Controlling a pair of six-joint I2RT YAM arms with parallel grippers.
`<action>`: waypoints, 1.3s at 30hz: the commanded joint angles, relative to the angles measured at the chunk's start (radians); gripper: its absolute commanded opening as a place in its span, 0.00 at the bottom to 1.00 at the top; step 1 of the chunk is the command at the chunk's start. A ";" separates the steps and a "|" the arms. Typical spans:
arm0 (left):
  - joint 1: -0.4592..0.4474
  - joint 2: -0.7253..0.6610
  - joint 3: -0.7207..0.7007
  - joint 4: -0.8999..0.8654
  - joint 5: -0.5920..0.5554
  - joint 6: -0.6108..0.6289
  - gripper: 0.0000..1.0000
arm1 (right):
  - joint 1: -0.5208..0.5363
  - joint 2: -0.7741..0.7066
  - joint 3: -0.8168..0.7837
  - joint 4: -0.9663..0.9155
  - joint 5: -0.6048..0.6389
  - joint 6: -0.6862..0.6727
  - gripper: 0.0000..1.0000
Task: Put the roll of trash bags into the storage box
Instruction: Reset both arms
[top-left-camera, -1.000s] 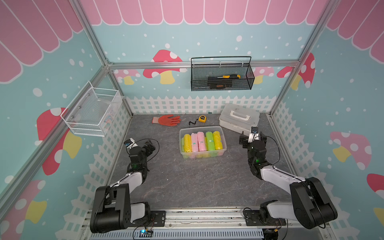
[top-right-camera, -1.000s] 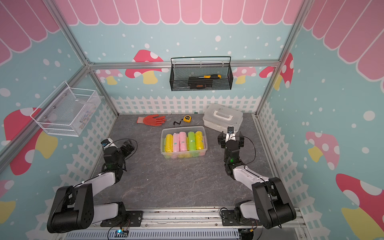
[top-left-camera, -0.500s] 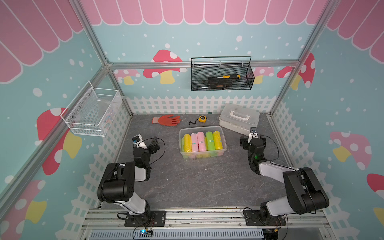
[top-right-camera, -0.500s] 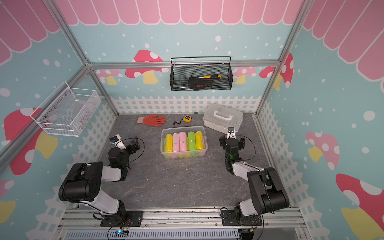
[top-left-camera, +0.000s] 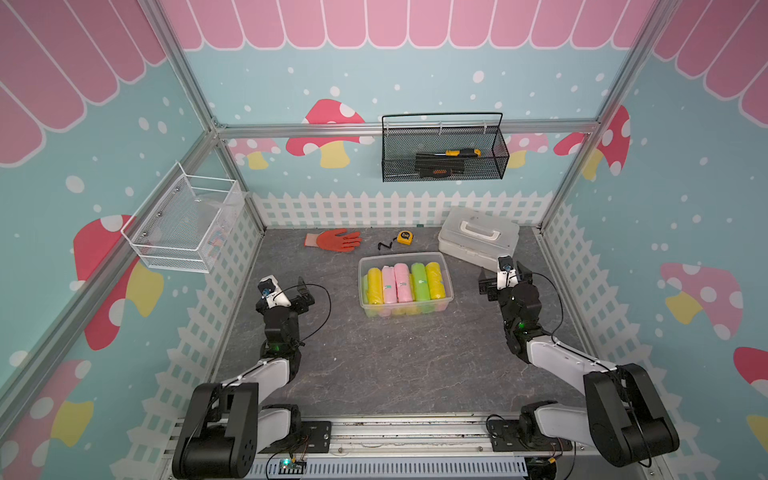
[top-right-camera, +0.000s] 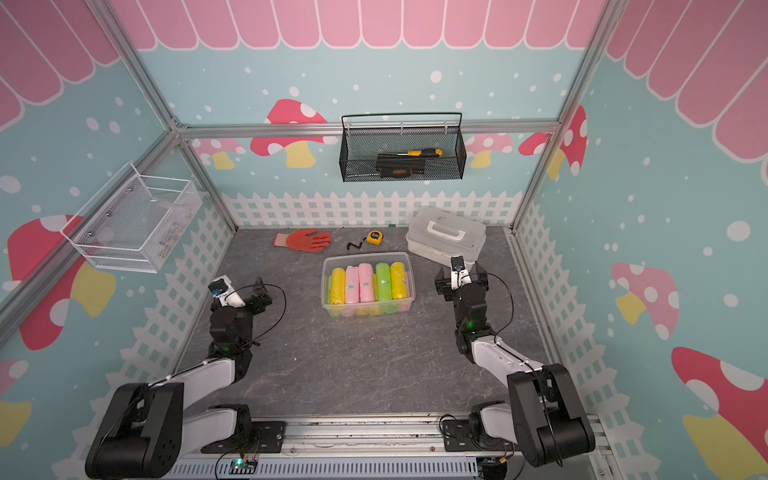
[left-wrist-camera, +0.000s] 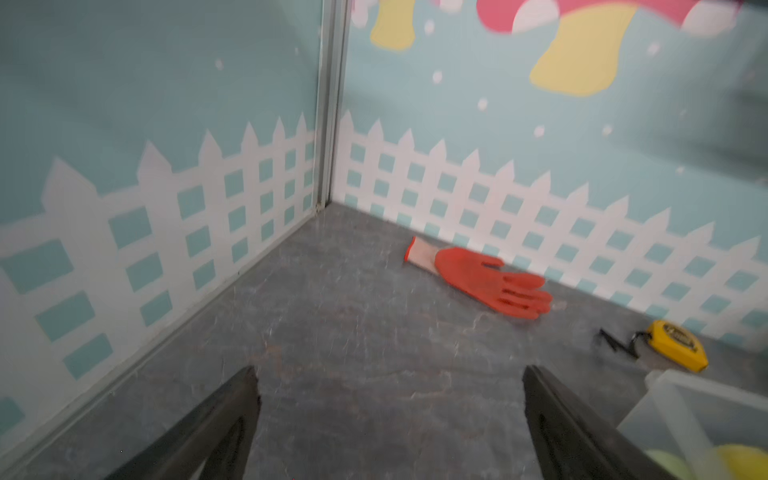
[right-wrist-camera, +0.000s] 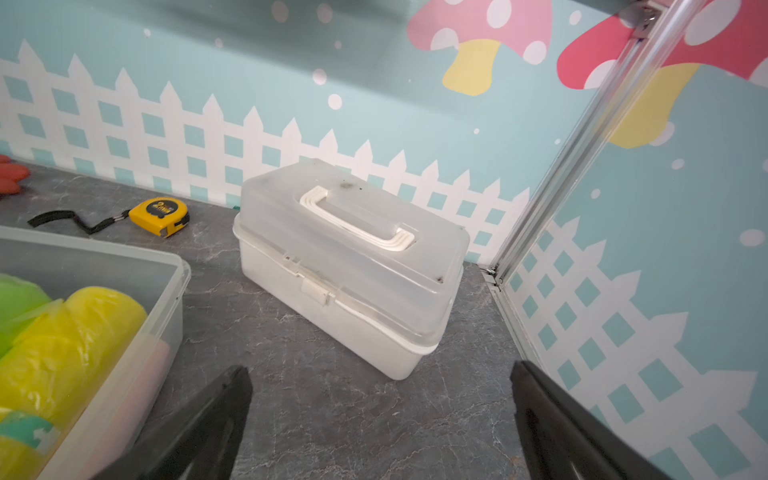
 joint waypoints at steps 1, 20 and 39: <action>-0.032 0.169 0.022 0.124 0.006 0.078 0.99 | -0.003 0.025 -0.015 -0.012 -0.027 -0.010 0.99; -0.103 0.246 0.131 0.009 -0.130 0.122 0.99 | -0.003 -0.092 -0.093 -0.106 -0.039 0.013 0.99; -0.103 0.246 0.131 0.010 -0.131 0.122 0.99 | -0.037 0.211 0.058 -0.168 0.049 -0.039 0.98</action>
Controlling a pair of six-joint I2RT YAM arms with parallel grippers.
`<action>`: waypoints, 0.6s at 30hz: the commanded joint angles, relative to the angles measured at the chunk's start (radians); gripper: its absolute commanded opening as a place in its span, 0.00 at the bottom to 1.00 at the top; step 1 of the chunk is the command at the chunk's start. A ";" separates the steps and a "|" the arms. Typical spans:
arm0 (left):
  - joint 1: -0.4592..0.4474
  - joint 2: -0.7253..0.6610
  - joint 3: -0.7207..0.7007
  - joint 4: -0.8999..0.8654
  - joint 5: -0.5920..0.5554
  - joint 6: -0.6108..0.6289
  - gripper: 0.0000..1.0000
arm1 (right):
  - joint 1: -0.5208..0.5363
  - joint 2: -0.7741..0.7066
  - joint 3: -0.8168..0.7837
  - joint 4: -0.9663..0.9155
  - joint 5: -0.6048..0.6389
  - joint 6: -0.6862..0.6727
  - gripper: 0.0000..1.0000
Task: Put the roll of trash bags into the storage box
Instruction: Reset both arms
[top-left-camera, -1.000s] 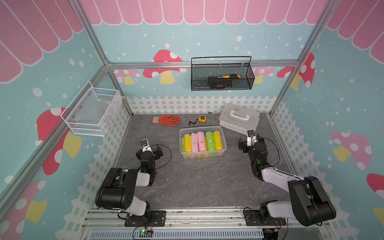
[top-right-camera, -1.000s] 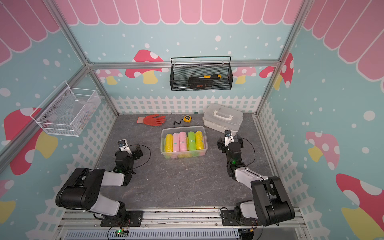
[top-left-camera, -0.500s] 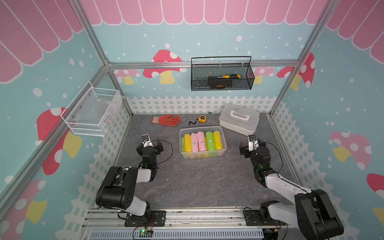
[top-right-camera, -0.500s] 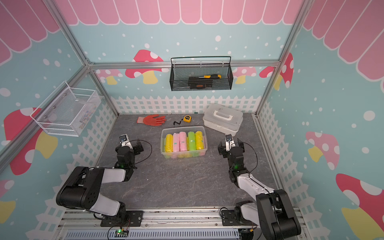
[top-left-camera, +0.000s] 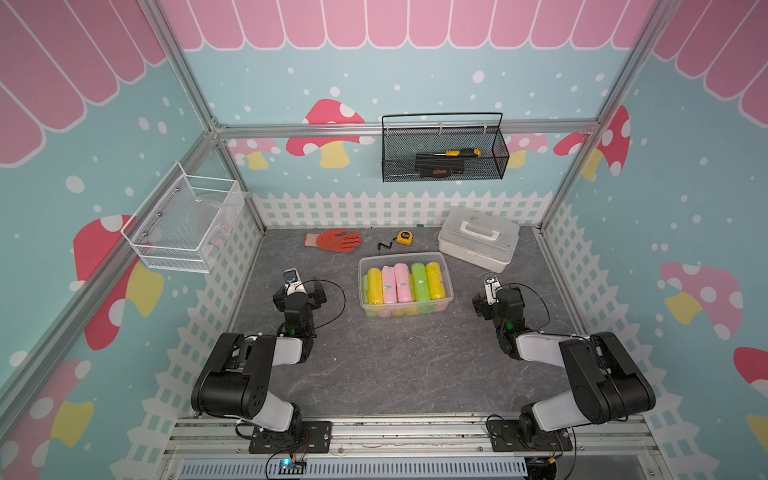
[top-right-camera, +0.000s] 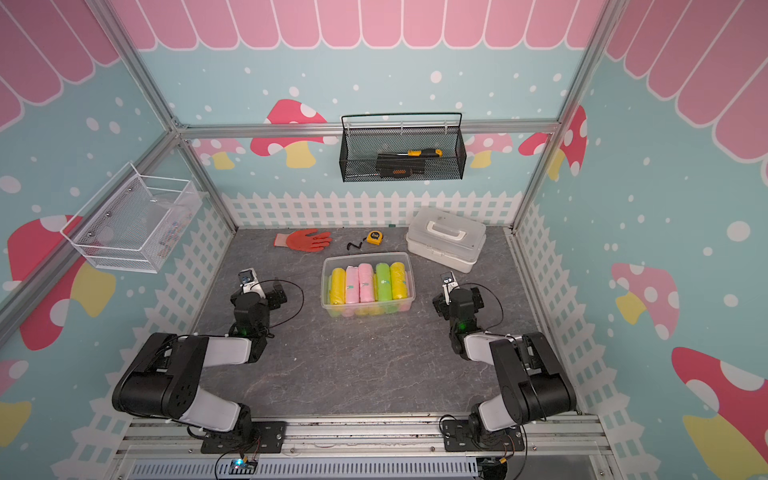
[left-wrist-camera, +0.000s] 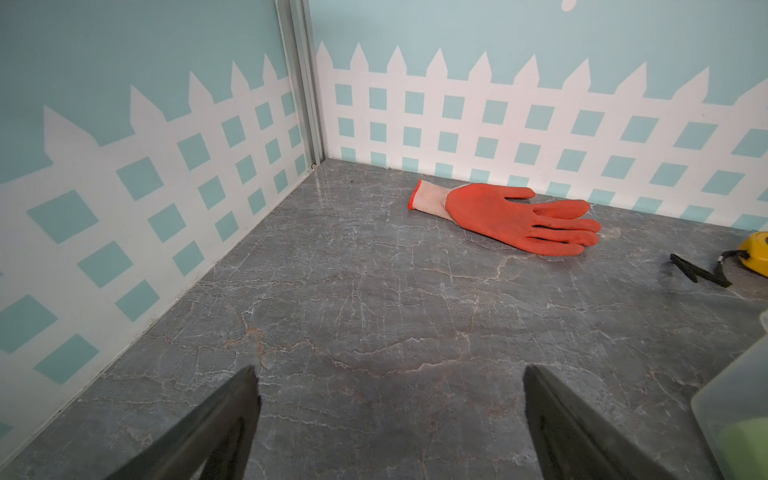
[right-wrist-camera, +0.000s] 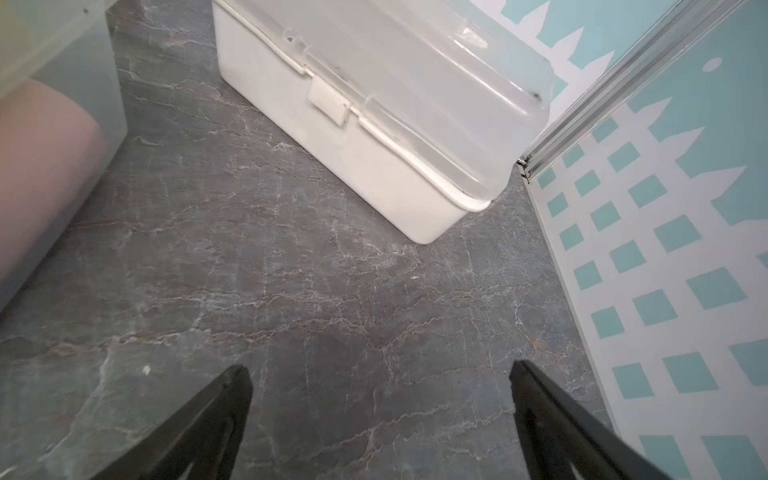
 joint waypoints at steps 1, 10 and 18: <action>-0.002 0.008 0.005 -0.007 -0.011 0.018 0.99 | -0.040 -0.001 0.079 -0.090 -0.059 0.015 0.99; -0.002 0.008 0.005 -0.008 -0.012 0.018 0.99 | -0.061 -0.017 -0.091 0.225 0.027 0.068 0.99; -0.002 0.008 0.005 -0.009 -0.011 0.018 0.99 | -0.105 0.006 -0.094 0.202 -0.086 0.092 0.99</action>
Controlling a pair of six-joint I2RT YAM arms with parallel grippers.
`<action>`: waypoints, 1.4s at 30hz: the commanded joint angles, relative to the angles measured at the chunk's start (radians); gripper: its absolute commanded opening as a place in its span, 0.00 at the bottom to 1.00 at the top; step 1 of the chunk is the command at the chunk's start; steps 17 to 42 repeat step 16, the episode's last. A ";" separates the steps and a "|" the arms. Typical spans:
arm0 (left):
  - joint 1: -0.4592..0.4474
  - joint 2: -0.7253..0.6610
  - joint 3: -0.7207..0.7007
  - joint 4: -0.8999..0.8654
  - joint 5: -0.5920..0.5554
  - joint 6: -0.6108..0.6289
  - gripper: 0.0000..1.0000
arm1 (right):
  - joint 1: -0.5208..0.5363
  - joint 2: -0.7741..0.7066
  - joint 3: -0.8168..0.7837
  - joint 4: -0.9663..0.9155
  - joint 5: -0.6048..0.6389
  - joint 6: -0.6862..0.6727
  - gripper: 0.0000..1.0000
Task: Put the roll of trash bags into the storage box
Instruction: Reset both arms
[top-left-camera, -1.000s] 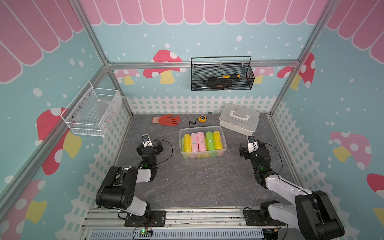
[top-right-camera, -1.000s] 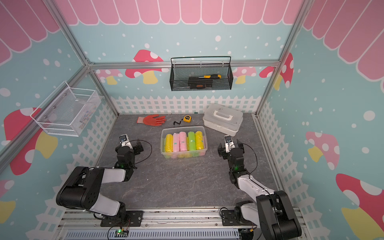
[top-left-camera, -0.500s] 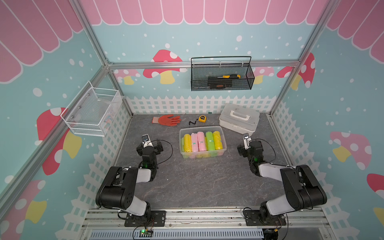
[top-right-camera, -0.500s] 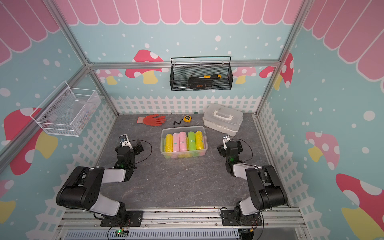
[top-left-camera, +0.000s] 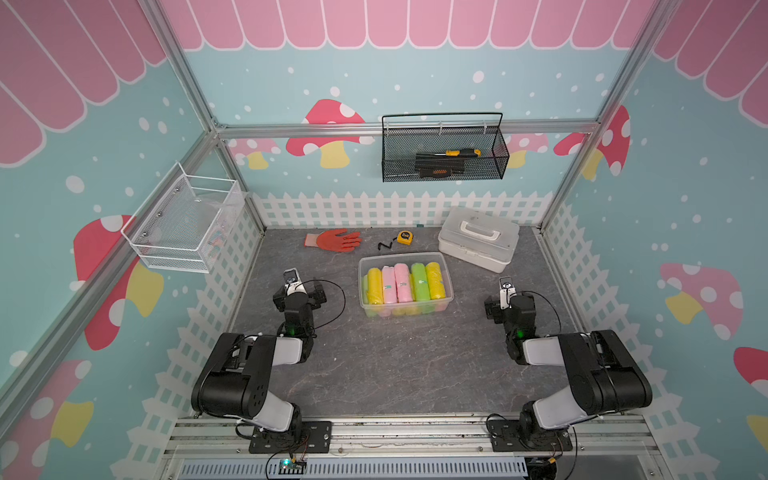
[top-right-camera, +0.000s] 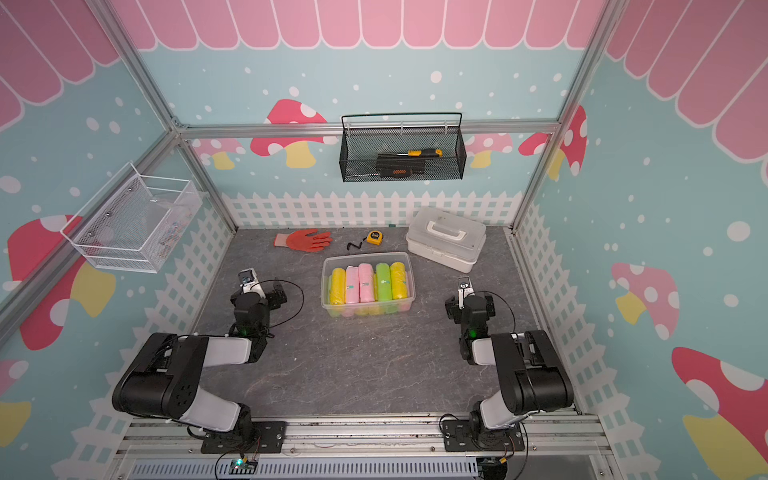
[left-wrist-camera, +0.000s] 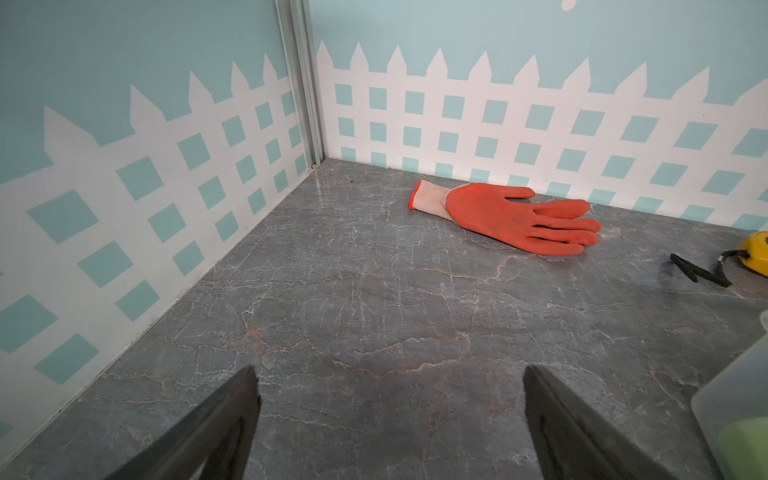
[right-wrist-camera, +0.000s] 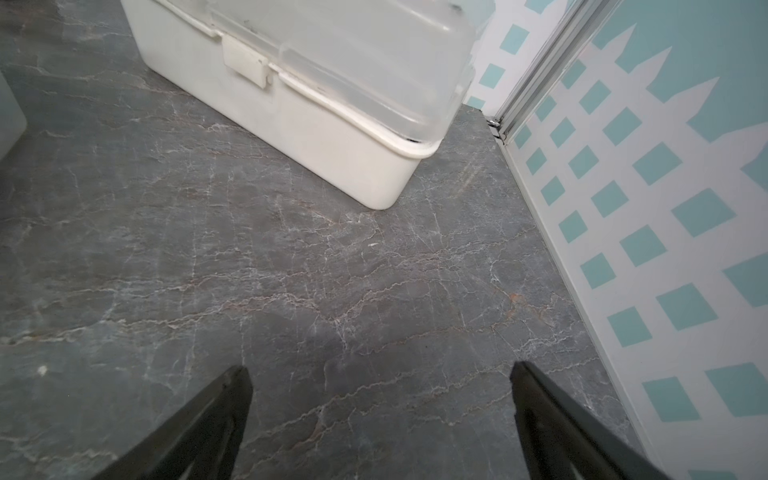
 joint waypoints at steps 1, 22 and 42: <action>-0.001 0.008 0.004 -0.010 -0.010 0.017 0.99 | 0.004 -0.003 0.020 0.048 -0.022 0.018 0.99; -0.002 0.007 0.005 -0.008 -0.010 0.019 0.99 | -0.004 -0.009 0.021 0.035 -0.042 0.025 0.99; -0.002 0.007 0.005 -0.008 -0.010 0.019 0.99 | -0.004 -0.009 0.021 0.035 -0.042 0.025 0.99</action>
